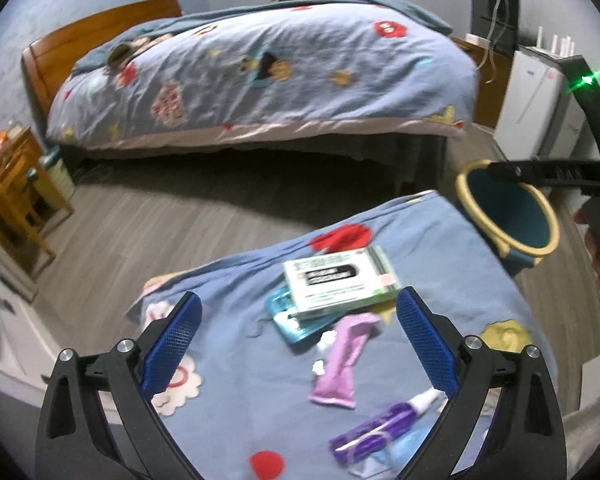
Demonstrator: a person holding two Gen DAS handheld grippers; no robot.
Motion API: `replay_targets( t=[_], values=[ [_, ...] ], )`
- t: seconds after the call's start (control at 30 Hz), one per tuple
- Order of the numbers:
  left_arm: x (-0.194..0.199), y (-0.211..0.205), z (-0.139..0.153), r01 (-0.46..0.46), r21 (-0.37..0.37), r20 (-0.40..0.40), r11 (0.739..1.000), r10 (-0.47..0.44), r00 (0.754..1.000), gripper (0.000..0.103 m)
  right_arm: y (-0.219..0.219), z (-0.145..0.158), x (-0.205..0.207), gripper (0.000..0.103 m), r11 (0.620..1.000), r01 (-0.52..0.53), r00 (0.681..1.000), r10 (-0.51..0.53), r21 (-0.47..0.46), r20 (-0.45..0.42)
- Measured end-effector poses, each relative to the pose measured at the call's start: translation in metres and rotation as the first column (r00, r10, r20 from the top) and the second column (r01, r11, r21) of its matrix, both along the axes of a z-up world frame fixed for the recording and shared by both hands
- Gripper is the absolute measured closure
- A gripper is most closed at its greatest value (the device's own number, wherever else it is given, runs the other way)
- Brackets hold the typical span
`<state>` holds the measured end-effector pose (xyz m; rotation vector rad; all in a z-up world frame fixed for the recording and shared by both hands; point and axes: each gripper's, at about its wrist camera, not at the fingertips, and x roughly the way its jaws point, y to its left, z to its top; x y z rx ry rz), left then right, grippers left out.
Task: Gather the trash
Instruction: 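Grasp the teal blister pack with the left tool while the right tool grasps the white medicine box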
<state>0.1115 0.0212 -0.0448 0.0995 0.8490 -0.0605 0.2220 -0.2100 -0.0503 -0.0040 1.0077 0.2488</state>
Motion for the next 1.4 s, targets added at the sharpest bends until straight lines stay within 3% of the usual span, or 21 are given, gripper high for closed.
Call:
replay_targets(
  t=[0.2, 0.4, 0.5, 0.87, 1.33, 1.4],
  values=[
    [0.010, 0.030, -0.013, -0.043, -0.019, -0.021, 0.999, 0.043, 0.999, 0.006, 0.052, -0.032, -0.007, 0.006, 0.985, -0.163, 0.987, 0.161, -0.062, -0.028],
    [0.030, 0.042, -0.039, -0.034, 0.079, -0.068, 0.996, 0.039, 0.997, 0.006, 0.082, -0.069, -0.004, 0.006, 0.948, -0.278, 0.961, 0.272, -0.153, -0.057],
    [0.037, 0.049, -0.049, -0.031, 0.088, -0.092, 0.996, 0.039, 0.995, 0.006, 0.094, -0.085, -0.002, 0.006, 0.927, -0.328, 0.945, 0.319, -0.181, -0.079],
    [0.063, 0.070, -0.059, -0.101, -0.010, -0.142, 0.995, 0.099, 0.985, 0.006, 0.143, -0.133, -0.010, 0.006, 0.777, -0.534, 0.841, 0.529, -0.334, -0.112],
    [0.082, 0.091, -0.076, -0.193, -0.040, -0.209, 0.980, 0.181, 0.961, 0.006, 0.168, -0.147, -0.010, 0.006, 0.710, -0.626, 0.762, 0.644, -0.322, -0.062],
    [0.083, 0.094, -0.078, -0.207, -0.048, -0.219, 0.977, 0.192, 0.957, 0.006, 0.169, -0.148, -0.009, 0.013, 0.707, -0.640, 0.754, 0.653, -0.301, -0.073]
  ],
)
